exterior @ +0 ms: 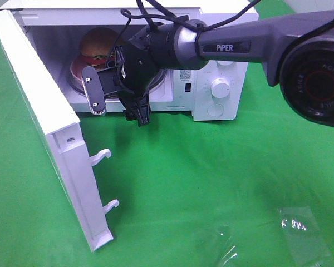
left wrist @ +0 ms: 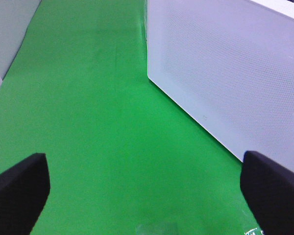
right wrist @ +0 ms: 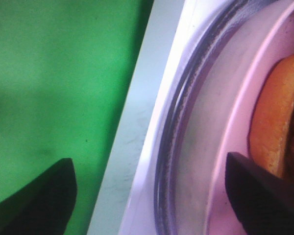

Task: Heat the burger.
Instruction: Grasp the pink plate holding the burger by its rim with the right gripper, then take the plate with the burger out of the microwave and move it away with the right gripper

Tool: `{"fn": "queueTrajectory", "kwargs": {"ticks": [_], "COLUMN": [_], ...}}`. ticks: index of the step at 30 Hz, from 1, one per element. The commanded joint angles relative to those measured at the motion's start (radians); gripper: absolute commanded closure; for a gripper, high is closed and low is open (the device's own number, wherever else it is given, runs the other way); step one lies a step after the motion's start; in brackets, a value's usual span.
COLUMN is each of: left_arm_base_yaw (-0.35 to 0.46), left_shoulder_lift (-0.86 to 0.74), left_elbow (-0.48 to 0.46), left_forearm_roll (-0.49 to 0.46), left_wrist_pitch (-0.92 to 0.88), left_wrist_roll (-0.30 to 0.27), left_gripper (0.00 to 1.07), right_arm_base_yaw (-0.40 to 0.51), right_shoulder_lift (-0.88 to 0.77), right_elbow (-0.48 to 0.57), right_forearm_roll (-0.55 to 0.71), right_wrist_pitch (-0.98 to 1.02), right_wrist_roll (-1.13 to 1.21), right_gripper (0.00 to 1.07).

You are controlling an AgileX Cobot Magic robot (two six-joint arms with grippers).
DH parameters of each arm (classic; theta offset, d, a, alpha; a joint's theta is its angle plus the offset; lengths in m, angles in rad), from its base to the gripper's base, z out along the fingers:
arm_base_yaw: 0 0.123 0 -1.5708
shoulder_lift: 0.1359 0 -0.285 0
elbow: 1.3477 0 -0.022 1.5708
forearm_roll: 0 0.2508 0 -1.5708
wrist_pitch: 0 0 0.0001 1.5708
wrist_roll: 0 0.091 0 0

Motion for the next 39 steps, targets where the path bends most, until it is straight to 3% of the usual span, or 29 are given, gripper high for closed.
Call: {"fn": "queueTrajectory", "kwargs": {"ticks": [1,12,13,14,15,18,20,21,22,23,24,27,39], "left_arm_base_yaw": [0.004,0.004,0.004,0.004,0.004,0.004,0.004,0.004,0.004,0.004,0.004,0.004,0.004], "left_shoulder_lift": [-0.019,-0.019,-0.019,-0.019,-0.019,-0.019,-0.019,-0.019,-0.019,-0.019,-0.019,-0.019,-0.019], "left_elbow": [0.003,0.003,0.003,0.003,0.003,0.003,0.003,0.003,0.003,0.003,0.003,0.003,0.003], "left_forearm_roll": [0.001,0.003,0.003,0.003,0.003,0.003,0.003,0.003,0.003,0.003,0.003,0.003,0.003], "left_wrist_pitch": [-0.010,-0.010,-0.010,-0.010,-0.010,-0.010,-0.010,-0.010,-0.010,-0.010,-0.010,-0.010,-0.010], "left_wrist_roll": [0.000,0.000,0.000,0.000,0.000,0.000,0.000,0.000,0.000,0.000,0.000,0.000,0.000], "left_gripper": [0.08,0.08,0.08,0.08,0.08,0.08,0.08,0.08,0.08,0.08,0.08,0.08,0.08], "right_arm_base_yaw": [0.002,0.002,0.002,0.002,0.002,0.002,0.002,0.002,0.003,0.003,0.002,0.004,0.018], "right_shoulder_lift": [0.026,0.063,0.063,0.063,0.063,0.063,0.051,0.051,0.043,0.043,0.033,0.016,-0.026], "right_elbow": [-0.031,-0.034,-0.034,-0.034,-0.034,-0.034,-0.034,-0.034,-0.034,-0.034,-0.034,-0.034,-0.029], "right_forearm_roll": [0.004,0.029,0.029,0.029,0.029,0.029,0.029,0.029,0.032,0.032,0.042,0.074,0.073], "right_wrist_pitch": [-0.007,-0.016,-0.016,-0.016,-0.013,-0.011,-0.009,-0.009,-0.005,-0.005,0.011,0.042,0.128], "right_wrist_roll": [0.009,0.009,0.009,0.009,0.009,0.012,0.048,0.048,0.061,0.061,0.065,0.064,0.064], "right_gripper": [0.29,0.36,0.43,0.43,0.52,0.57,0.81,0.81,0.91,0.91,1.00,1.07,1.07]}}
